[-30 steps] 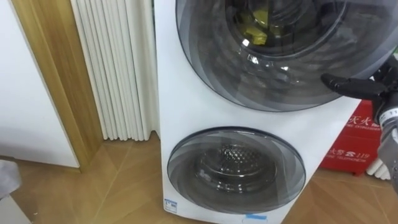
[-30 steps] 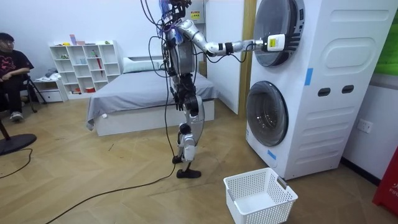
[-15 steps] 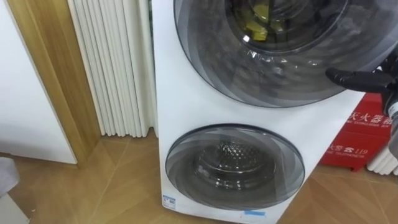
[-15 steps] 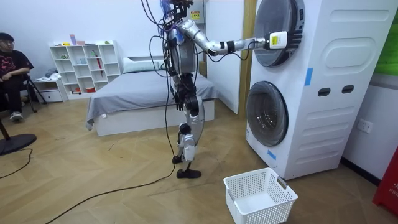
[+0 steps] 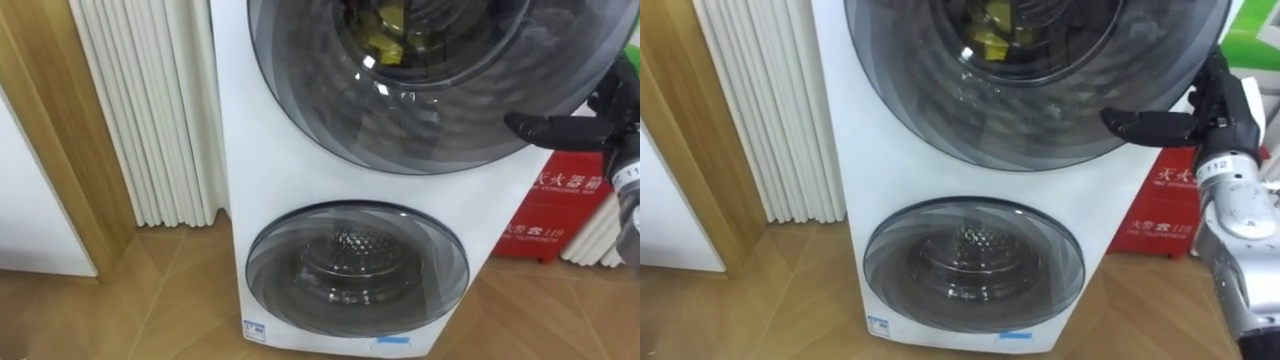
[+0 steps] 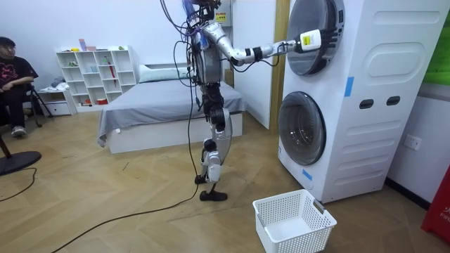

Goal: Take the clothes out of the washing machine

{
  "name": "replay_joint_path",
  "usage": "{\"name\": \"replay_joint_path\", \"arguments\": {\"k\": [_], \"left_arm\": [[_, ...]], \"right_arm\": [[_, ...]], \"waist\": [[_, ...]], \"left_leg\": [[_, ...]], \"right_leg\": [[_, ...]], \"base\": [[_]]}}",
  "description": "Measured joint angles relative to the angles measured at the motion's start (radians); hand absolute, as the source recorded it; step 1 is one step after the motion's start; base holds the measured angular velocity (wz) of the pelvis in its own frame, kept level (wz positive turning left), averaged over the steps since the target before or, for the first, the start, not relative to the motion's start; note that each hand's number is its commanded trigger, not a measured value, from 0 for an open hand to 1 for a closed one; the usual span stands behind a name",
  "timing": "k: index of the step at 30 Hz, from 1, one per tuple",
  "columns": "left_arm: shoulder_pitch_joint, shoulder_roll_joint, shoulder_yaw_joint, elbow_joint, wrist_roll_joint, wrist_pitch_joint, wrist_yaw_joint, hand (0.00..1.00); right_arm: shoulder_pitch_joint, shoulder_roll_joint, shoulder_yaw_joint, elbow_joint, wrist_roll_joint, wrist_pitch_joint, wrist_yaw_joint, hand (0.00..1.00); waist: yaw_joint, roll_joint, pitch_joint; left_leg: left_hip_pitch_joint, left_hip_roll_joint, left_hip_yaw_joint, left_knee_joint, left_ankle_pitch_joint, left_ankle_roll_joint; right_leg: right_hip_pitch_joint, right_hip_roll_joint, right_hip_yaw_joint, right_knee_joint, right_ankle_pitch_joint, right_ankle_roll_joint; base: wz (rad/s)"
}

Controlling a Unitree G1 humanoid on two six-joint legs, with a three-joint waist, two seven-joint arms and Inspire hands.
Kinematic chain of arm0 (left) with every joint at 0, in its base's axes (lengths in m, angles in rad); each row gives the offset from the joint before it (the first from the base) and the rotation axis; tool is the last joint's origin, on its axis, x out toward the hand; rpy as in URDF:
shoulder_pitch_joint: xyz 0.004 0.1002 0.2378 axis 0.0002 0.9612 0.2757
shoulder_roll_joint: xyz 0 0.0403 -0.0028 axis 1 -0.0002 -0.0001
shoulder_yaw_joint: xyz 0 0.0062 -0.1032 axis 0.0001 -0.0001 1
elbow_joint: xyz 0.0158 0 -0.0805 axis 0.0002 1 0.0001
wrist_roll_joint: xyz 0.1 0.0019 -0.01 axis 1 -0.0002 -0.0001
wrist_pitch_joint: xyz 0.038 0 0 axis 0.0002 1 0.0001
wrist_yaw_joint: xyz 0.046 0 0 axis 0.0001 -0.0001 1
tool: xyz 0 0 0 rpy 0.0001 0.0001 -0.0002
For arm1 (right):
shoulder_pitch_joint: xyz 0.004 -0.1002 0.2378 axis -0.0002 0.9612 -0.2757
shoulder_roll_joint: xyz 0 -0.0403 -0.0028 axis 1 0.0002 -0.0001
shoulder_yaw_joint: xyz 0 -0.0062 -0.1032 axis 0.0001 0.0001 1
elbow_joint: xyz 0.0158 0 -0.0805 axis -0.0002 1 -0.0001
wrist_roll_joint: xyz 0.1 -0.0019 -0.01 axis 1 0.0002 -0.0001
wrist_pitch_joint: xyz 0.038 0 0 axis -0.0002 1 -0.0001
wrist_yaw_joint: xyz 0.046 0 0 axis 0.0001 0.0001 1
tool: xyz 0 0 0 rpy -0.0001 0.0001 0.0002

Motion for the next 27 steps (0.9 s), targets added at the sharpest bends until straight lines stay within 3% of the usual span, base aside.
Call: {"name": "replay_joint_path", "arguments": {"k": [5, 9, 14, 17, 19, 27], "left_arm": [[0.002, -0.004, -0.006, 0.016, 0.002, -0.011, 0.02, 0.0], [0.006, -0.007, -0.04, 0.037, 0.004, -0.012, 0.038, 0.0], [-0.001, -0.008, -0.052, 0.053, 0.004, -0.012, 0.047, 0.0], [-0.01, -0.016, -0.066, 0.05, 0.004, -0.012, 0.062, 0.0], [-0.009, -0.018, -0.066, 0.05, 0.004, -0.013, 0.062, 0.0], [-0.01, -0.018, -0.087, 0.052, 0.002, -0.048, 0.066, 0.0]], "right_arm": [[0.105, 0.001, -0.026, -0.119, -0.094, -0.012, -0.008, 0.0], [0.19, 0.02, -0.04, -0.198, -0.187, -0.039, -0.019, 0.0], [0.231, 0.053, -0.037, -0.25, -0.187, -0.055, -0.026, 0.0], [0.29, 0.075, -0.047, -0.317, -0.173, -0.057, -0.025, 0.0], [0.354, 0.092, -0.05, -0.366, -0.173, -0.082, -0.016, 0.0], [0.424, 0.105, -0.037, -0.409, -0.173, -0.124, 0.035, 0.0]], "waist": [[-0.002, 0.004, -0.0011], [-0.011, 0.016, -0.0072], [-0.024, 0.028, -0.0058], [-0.023, 0.036, -0.0047], [-0.024, 0.036, -0.0048], [-0.029, 0.038, -0.0045]], "left_leg": [[-0.007, 0.0, -0.002, 0.0, 0.0, 0.0], [-0.01, -0.001, 0.0, 0.002, 0.0, 0.0], [-0.008, -0.001, 0.005, 0.002, 0.0, 0.0], [-0.013, 0.001, 0.028, 0.002, 0.0, 0.0], [-0.012, 0.002, 0.03, 0.003, 0.0, 0.0], [-0.01, 0.006, 0.057, 0.006, 0.0, 0.0]], "right_leg": [[-0.008, 0.0, 0.001, 0.0, 0.0, 0.0], [-0.01, -0.001, -0.001, 0.001, 0.0, 0.0], [-0.009, -0.002, 0.001, 0.003, 0.001, -0.001], [-0.016, -0.001, 0.008, 0.005, 0.003, -0.004], [-0.017, -0.001, 0.011, 0.009, 0.003, -0.004], [-0.018, 0.006, 0.038, 0.0, 0.013, -0.006]], "base": [[-0.01], [0.0], [0.0], [0.0], [-0.02], [-0.07]]}}
